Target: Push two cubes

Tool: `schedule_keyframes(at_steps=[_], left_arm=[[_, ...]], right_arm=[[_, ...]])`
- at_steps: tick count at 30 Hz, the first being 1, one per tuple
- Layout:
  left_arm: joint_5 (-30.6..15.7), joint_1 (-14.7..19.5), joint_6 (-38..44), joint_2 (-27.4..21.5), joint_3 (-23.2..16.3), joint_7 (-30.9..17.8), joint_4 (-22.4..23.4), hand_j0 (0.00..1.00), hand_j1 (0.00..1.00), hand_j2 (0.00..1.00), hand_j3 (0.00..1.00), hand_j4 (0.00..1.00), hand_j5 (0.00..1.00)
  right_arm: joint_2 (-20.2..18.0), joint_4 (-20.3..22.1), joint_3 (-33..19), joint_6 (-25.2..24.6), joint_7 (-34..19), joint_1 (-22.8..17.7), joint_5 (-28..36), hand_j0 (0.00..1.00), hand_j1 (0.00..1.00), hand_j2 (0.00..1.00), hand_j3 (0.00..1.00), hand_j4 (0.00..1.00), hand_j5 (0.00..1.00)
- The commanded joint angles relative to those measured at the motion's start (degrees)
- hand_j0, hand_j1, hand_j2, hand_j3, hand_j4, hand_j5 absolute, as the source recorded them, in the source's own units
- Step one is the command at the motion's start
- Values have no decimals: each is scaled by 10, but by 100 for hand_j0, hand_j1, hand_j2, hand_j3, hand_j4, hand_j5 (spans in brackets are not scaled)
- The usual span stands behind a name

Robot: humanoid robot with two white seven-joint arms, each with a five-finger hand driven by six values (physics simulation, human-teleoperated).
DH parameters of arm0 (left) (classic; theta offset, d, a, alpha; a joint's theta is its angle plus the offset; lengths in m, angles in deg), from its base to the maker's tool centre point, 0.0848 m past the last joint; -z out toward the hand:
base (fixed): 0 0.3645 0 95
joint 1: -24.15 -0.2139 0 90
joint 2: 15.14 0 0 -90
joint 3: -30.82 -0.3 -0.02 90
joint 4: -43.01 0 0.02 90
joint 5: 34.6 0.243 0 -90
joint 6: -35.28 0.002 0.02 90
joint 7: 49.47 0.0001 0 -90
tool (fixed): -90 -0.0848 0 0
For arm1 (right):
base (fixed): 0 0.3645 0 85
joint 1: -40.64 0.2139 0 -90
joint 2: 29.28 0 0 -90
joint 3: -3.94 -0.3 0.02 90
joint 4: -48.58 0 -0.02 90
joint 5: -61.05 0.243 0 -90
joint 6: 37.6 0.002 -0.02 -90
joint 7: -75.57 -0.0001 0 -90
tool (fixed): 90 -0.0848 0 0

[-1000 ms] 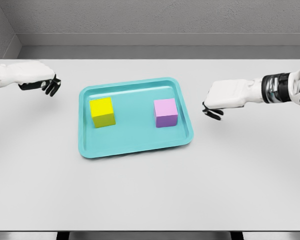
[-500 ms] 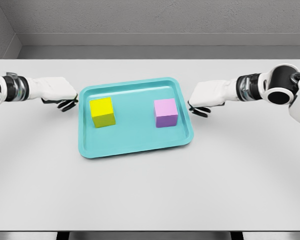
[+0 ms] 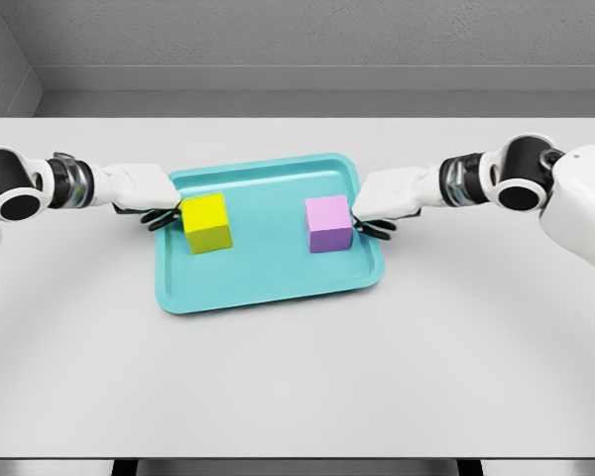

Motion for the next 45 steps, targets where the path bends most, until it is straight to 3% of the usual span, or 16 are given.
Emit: schedule_keyframes(at_steps=[1,11,20,29,31,33,35,40,42,45], left_arm=[[-1,0,-1,1,-2,0,0,1,1,1,1,1,1],[0,0,-1,18,-10,0,-1,1,1,1,1,1,1],[0,0,-1,27,-10,0,-1,1,1,1,1,1,1],[0,0,-1,27,-10,0,-1,1,1,1,1,1,1],[-1,0,-1,27,-11,0,-3,1,1,1,1,1,1],[0,0,-1,26,-12,0,-3,1,1,1,1,1,1],[-1,0,-1,26,-13,0,-4,1,1,1,1,1,1],[-2,4,-1,26,-5,0,2,1,1,1,1,1,1],[-1,7,-1,32,9,0,29,1,1,1,1,1,1],[-1,12,-1,35,14,0,37,1,1,1,1,1,1]], right_arm=[[6,0,0,-1,0,0,2,0,0,0,0,0,0],[29,1,8,-1,0,4,-1,0,0,0,0,0,0],[5,4,-8,-1,0,9,1,0,0,0,0,0,0],[4,5,-9,-1,0,7,1,2,2,2,2,2,2],[2,6,-11,-1,0,7,1,11,11,11,11,11,11],[-5,6,-26,-1,0,5,2,40,40,40,40,40,40],[-14,13,-31,-1,0,5,2,55,55,55,55,55,55],[-48,28,-75,-1,0,-2,2,72,72,72,72,72,72],[-57,28,-101,-1,0,-10,4,78,78,78,78,78,78],[-66,28,-121,-1,0,-20,4,93,93,93,93,93,93]])
